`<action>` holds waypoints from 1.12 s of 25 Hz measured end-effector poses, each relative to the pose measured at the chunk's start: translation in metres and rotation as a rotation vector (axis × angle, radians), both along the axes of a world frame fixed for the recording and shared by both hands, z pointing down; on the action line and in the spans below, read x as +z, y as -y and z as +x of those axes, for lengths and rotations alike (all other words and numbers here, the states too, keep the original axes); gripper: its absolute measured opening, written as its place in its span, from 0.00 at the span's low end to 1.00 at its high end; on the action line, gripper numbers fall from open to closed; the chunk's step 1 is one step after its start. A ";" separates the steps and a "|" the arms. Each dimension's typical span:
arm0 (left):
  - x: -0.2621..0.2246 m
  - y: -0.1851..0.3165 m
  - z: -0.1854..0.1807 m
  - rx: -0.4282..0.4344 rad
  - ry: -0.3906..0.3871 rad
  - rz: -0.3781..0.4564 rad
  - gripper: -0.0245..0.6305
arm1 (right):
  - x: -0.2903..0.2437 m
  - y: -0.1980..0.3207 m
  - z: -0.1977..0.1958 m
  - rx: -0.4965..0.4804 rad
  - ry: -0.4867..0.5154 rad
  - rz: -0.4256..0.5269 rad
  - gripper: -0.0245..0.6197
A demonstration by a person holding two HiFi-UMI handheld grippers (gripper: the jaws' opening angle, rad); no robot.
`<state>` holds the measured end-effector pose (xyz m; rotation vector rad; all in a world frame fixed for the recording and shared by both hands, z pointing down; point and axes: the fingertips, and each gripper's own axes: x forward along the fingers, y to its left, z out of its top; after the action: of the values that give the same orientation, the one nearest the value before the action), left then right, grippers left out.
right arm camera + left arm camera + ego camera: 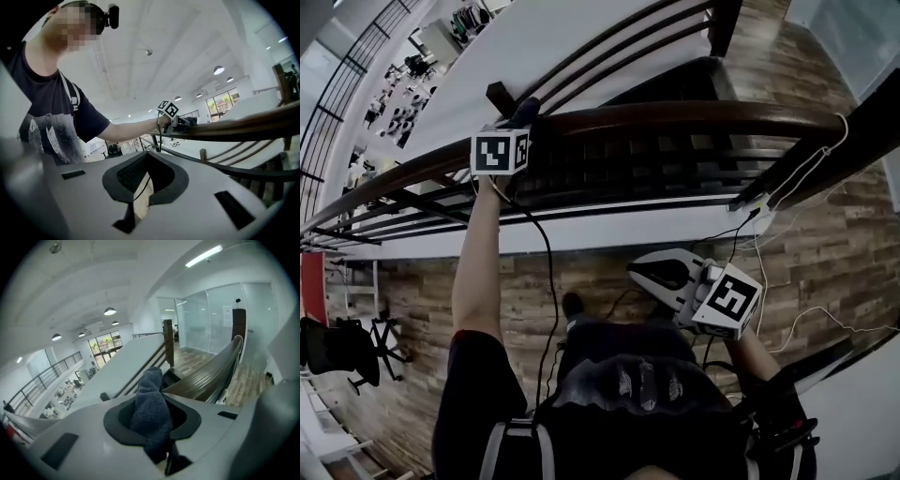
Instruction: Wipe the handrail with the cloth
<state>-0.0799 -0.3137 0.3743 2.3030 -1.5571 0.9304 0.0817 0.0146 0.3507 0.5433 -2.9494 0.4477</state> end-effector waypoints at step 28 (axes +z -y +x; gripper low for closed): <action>-0.013 -0.059 0.722 0.812 0.186 0.046 0.18 | 0.024 -0.032 0.249 0.621 0.100 -0.173 0.05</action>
<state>0.6418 -0.2543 0.3612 2.9982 -0.6398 1.2993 0.3309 0.0469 0.3743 1.4503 -2.7327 0.7914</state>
